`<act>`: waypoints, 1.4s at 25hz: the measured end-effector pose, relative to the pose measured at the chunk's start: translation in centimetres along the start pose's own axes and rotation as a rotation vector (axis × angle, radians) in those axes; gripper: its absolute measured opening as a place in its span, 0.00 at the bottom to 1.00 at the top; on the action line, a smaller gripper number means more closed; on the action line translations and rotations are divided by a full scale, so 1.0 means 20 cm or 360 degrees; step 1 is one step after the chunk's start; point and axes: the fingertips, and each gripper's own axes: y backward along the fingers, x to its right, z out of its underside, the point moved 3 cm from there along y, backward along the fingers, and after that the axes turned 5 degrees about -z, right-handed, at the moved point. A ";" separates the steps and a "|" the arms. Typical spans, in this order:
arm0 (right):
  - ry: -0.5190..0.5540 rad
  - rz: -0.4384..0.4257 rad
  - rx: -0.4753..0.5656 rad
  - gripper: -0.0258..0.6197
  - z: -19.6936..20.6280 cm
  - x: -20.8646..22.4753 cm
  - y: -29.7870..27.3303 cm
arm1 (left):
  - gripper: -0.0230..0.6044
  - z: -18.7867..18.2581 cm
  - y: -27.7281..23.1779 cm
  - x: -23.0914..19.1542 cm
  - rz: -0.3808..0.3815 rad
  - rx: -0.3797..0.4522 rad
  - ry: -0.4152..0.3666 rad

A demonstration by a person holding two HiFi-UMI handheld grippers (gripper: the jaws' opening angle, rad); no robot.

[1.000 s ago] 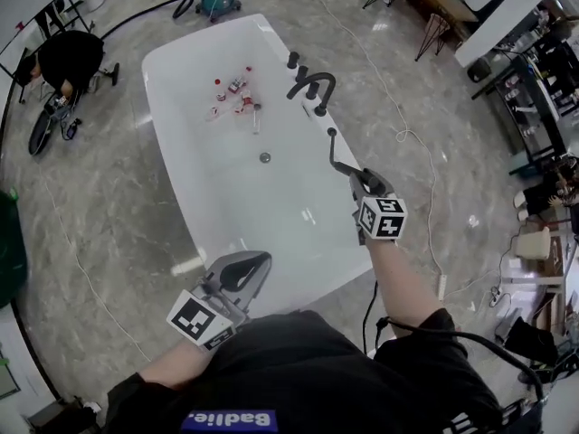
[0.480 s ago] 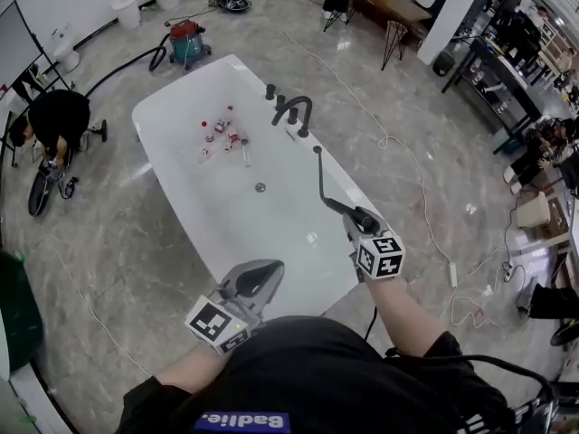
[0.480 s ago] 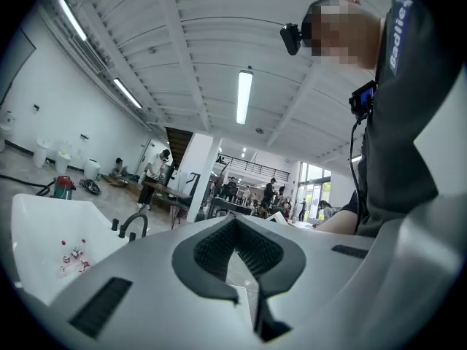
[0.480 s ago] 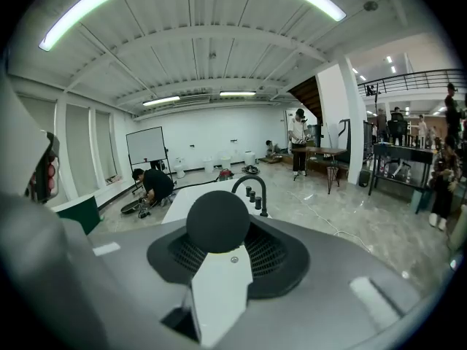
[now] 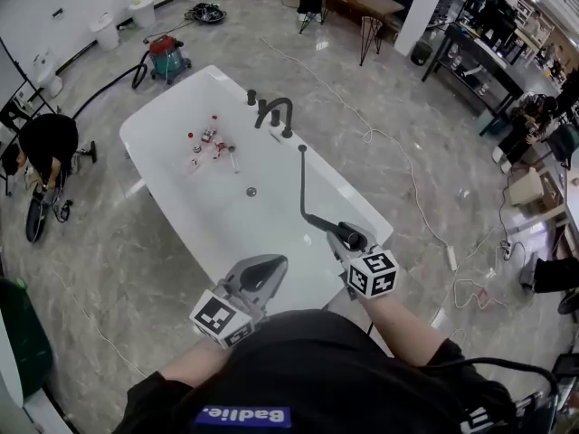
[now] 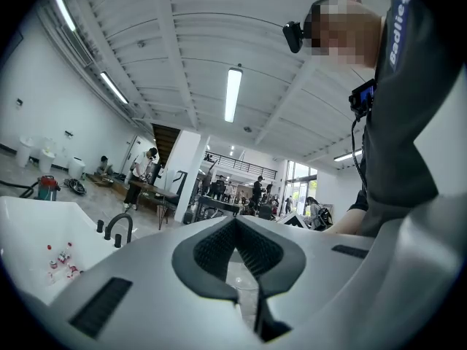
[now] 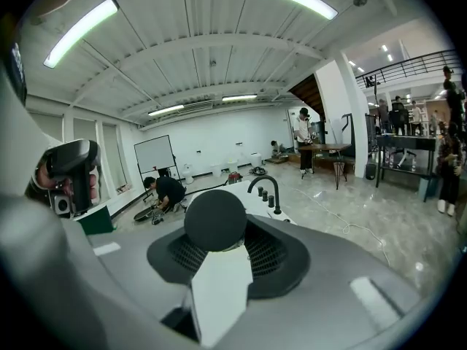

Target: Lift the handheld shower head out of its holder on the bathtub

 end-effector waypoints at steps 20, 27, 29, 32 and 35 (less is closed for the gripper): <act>0.0190 -0.0316 0.0119 0.24 -0.22 -0.49 0.35 | 0.04 0.02 -0.01 0.16 0.0129 -0.0066 -0.0106; 0.0268 -0.0357 0.0105 0.24 -0.24 -0.56 0.39 | 0.04 0.04 0.01 0.23 0.0155 -0.0091 -0.0128; 0.0245 -0.0353 0.0116 0.24 -0.24 -0.54 0.39 | 0.04 0.05 0.00 0.23 0.0151 -0.0083 -0.0133; 0.0219 -0.0350 0.0130 0.24 -0.24 -0.51 0.40 | 0.04 0.05 -0.03 0.24 0.0150 -0.0081 -0.0137; 0.0200 -0.0346 0.0140 0.24 -0.24 -0.50 0.42 | 0.04 0.05 -0.03 0.26 0.0152 -0.0084 -0.0147</act>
